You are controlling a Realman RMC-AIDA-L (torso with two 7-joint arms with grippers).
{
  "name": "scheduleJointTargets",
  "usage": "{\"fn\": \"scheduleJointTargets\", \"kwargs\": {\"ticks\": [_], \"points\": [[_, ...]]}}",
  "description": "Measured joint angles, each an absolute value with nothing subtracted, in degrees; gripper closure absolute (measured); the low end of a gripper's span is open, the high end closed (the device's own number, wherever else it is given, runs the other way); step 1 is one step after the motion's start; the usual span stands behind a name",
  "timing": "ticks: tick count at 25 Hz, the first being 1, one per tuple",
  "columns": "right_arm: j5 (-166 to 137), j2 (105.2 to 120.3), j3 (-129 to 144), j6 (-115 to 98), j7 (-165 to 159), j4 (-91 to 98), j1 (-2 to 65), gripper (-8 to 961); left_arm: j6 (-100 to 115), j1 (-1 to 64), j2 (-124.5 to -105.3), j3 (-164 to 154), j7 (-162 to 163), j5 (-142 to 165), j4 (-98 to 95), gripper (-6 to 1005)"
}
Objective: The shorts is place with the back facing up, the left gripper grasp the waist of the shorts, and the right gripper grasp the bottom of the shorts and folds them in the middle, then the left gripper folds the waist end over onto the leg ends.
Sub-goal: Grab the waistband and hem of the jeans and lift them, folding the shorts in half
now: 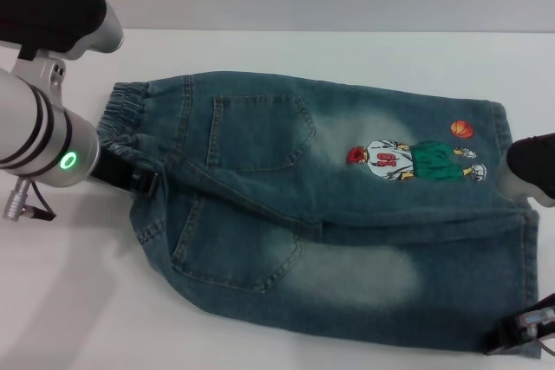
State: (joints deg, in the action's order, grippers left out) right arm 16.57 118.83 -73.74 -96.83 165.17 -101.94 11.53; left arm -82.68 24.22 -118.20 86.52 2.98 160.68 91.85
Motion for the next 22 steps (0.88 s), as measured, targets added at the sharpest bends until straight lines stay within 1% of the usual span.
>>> {"fn": "scheduleJointTargets", "kwargs": {"ticks": [22], "points": [[16.0, 118.74, -74.4, -98.1, 165.2, -101.6, 11.2, 365, -82.8, 24.4, -118.3, 86.0, 3.0, 160.6, 91.8, 786]]}}
